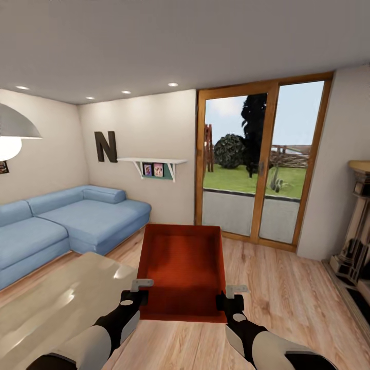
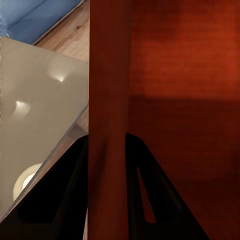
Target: Move the two storage containers from the living room to the garage. In the garage, place one container on the floor and stack the other container on top of it (either order is fine).
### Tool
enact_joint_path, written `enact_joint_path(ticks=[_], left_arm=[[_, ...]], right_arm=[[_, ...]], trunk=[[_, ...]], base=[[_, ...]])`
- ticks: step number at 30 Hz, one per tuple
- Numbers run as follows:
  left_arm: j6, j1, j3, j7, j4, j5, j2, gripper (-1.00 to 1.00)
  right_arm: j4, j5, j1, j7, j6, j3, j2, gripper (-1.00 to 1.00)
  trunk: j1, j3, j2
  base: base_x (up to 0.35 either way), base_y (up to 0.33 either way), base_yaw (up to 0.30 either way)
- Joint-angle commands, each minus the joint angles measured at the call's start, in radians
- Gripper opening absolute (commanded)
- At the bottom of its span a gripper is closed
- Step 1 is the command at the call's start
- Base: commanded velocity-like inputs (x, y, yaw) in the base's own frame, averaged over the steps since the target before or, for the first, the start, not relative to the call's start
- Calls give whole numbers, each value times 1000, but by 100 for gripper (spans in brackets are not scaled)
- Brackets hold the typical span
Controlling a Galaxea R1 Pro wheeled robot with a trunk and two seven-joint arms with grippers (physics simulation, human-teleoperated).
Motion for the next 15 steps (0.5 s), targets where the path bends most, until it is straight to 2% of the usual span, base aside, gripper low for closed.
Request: enact_joint_path(ticks=[1, 15], left_arm=[[-3, -2, 51, 16, 1, 89, -1, -100], [-3, -2, 51, 16, 0, 89, -1, -100]], right_arm=[[0, -2, 0, -89, -6, -24, 0, -100], [0, -2, 0, -89, -6, -23, 1, -100]], trunk=[[0, 2, 0], [0, 24, 0]], base=[[0, 0, 0], [0, 0, 0]])
